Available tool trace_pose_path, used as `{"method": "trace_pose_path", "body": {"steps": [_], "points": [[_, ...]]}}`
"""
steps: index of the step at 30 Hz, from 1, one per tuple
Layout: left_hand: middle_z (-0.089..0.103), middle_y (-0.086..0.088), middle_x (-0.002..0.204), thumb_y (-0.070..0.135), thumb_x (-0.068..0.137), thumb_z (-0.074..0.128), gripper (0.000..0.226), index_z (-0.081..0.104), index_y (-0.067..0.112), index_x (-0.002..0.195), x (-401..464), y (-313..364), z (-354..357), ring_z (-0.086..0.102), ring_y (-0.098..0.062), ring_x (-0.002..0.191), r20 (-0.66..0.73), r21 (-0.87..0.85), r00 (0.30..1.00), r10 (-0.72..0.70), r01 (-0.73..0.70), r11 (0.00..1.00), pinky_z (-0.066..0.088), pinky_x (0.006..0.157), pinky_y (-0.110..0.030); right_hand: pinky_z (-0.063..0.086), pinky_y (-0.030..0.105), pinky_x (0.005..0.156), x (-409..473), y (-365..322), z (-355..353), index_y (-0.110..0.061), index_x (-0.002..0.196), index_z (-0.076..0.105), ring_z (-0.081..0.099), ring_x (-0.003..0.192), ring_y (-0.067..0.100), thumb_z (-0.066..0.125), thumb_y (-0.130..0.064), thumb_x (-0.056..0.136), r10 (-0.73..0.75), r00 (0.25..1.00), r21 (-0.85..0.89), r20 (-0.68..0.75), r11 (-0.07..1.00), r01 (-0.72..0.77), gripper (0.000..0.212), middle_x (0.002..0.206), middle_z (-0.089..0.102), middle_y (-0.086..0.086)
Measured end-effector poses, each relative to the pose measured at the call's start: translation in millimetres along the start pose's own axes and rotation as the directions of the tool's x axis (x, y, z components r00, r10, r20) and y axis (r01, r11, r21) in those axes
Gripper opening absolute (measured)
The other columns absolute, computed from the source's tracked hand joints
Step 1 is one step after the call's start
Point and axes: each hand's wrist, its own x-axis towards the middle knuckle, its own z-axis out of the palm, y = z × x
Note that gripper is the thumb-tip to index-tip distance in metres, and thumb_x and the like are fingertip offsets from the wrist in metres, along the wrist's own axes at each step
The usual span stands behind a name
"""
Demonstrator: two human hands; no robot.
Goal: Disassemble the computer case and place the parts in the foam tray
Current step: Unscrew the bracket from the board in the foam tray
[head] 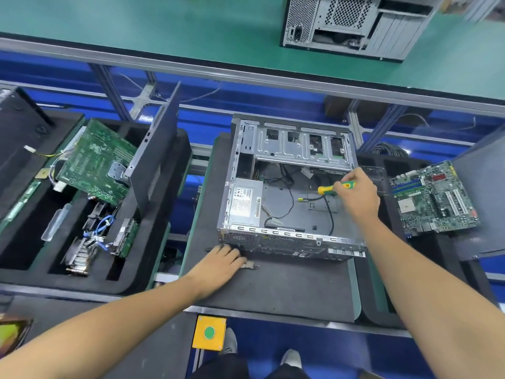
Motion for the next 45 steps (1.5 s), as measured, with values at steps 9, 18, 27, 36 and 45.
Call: {"method": "trace_pose_path", "body": {"steps": [9, 18, 27, 36, 45], "points": [[0.063, 0.000, 0.108, 0.018, 0.097, 0.048, 0.039, 0.059, 0.015, 0.134, 55.9, 63.2, -9.2, 0.058, -0.021, 0.090, -0.022, 0.075, 0.975, 0.221, -0.219, 0.973, 0.049, 0.077, -0.032, 0.033, 0.028, 0.056, -1.0, -1.0, -0.9, -0.035, 0.082, 0.049, 0.059, 0.064, 0.009, 0.062, -0.051, 0.072, -0.015, 1.000, 0.002, 0.005, 1.000, 0.015, 0.023, 0.071, 0.063, -0.010], [0.056, -0.002, 0.094, 0.032, 0.093, 0.055, 0.014, 0.061, 0.020, 0.098, 111.1, 47.2, -96.1, 0.046, -0.021, 0.081, -0.484, -0.131, 0.874, 0.036, -0.113, 0.985, 0.036, 0.069, -0.035, 0.033, 0.028, 0.054, 0.9, 4.1, -1.9, -0.028, 0.082, 0.047, 0.057, 0.063, 0.012, 0.069, -0.034, 0.077, -0.036, 0.999, 0.036, 0.005, 0.999, 0.036, 0.023, 0.072, 0.061, -0.009], [0.038, -0.017, 0.154, 0.022, 0.102, 0.055, 0.056, 0.038, 0.006, 0.153, 245.3, -31.0, -107.1, 0.040, -0.034, 0.140, 0.554, 0.224, 0.762, -0.334, 0.250, 0.942, 0.042, 0.108, -0.047, 0.036, 0.028, 0.050, 3.3, 3.3, -3.0, -0.027, 0.080, 0.048, 0.050, 0.055, 0.007, 0.073, -0.027, 0.079, -0.014, 1.000, 0.093, 0.004, 0.996, 0.014, 0.024, 0.071, 0.059, -0.009], [0.016, -0.018, 0.167, 0.029, 0.094, 0.068, 0.100, -0.002, 0.006, 0.162, 280.1, -53.0, -61.6, 0.016, -0.038, 0.154, 0.556, 0.119, 0.621, -0.552, 0.598, 0.793, 0.031, 0.120, -0.045, 0.038, 0.029, 0.053, 6.2, 4.9, -1.6, -0.028, 0.077, 0.048, 0.055, 0.062, 0.012, 0.074, -0.019, 0.080, -0.019, 1.000, 0.122, 0.006, 0.992, 0.018, 0.028, 0.074, 0.058, -0.010], [0.003, -0.023, 0.167, 0.017, 0.097, 0.059, 0.084, 0.007, 0.023, 0.164, 287.0, -53.7, -59.6, 0.017, -0.050, 0.146, 0.595, 0.079, 0.541, -0.594, 0.696, 0.713, 0.037, 0.112, -0.055, 0.043, 0.033, 0.056, 7.6, 3.6, -2.5, -0.027, 0.079, 0.049, 0.058, 0.066, 0.019, 0.072, -0.021, 0.080, 0.005, 1.000, 0.123, 0.011, 0.992, -0.006, 0.024, 0.077, 0.060, -0.007]]}}
